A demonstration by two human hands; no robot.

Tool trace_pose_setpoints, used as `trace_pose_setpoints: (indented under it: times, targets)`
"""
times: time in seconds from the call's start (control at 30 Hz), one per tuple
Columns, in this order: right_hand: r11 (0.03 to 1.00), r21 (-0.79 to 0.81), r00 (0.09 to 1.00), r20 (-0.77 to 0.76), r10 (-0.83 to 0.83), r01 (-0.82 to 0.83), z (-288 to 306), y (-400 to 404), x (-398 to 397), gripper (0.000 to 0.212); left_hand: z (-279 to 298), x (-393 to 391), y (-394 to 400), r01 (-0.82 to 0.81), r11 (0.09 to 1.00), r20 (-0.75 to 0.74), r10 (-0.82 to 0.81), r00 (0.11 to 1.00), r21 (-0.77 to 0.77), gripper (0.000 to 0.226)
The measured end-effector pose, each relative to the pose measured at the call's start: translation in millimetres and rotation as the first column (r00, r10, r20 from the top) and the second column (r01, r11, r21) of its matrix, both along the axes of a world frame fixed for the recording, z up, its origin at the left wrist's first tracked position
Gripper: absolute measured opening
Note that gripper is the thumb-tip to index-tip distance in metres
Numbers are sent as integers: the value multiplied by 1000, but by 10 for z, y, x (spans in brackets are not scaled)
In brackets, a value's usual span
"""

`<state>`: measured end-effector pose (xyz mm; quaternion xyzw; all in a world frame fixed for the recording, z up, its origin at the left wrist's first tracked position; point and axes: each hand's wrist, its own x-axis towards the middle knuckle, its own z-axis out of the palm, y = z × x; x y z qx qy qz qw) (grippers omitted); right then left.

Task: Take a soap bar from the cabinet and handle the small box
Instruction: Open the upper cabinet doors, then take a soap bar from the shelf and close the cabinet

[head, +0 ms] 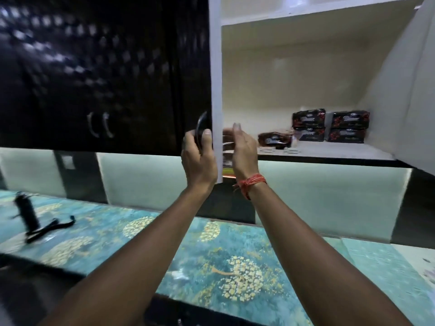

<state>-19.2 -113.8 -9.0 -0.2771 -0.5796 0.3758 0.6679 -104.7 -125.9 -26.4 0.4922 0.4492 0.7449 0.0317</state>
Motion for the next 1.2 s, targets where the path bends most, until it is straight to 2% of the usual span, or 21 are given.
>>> trace_pose_setpoints:
  times: [0.1,0.2,0.27,0.33,0.43,0.57,0.7,0.8,0.9,0.97,1.03,1.1,1.2]
  targets:
    - [989,80,981,159,110,-124,-21,-245,-539,37,45,-535,-277,-94,995,8,94,996,-31,47]
    - [975,176,903,428,47,-135,-93,-322,-1036,36,127,-1114,-503,-192,977,-59,187,981,-92,41]
    - [962,227,790,613,-17,-155,-132,-329,-1353,53,167,-1483,-597,-200,971,-99,187,977,-134,31]
    - [957,233,690,722,-51,-173,-173,-334,-1667,73,192,-1822,-648,-217,956,-158,188,969,-196,31]
    - [958,243,587,802,-110,-152,-239,-263,-2100,90,223,-2261,-649,-259,920,-234,193,953,-294,36]
    - [956,248,510,849,-136,-157,-264,-163,-2481,91,276,-2762,-567,-300,854,-264,199,944,-426,35]
    - [949,288,466,862,-199,-127,-262,-94,-2662,93,339,-3015,-493,-342,819,-323,204,924,-461,31]
    - [940,325,479,845,-238,-105,-300,-44,-2711,92,302,-3050,-446,-356,822,-335,216,917,-445,30]
    - [935,341,594,774,-219,-100,-325,12,-2683,75,252,-2954,-435,-404,833,-344,278,897,-379,35]
    - [948,305,723,675,-148,-90,-297,23,-2587,59,252,-2828,-456,-544,816,-408,437,802,-195,52]
    - [961,268,810,578,-104,-67,-254,11,-2424,53,298,-2670,-473,-655,749,-446,623,643,102,65]
    - [964,267,844,519,-136,-9,-223,26,-2192,49,373,-2476,-421,-663,679,-431,725,537,317,68]
    - [961,259,849,481,-219,101,-172,145,-1729,46,468,-2060,-236,-588,673,-479,737,477,449,63]
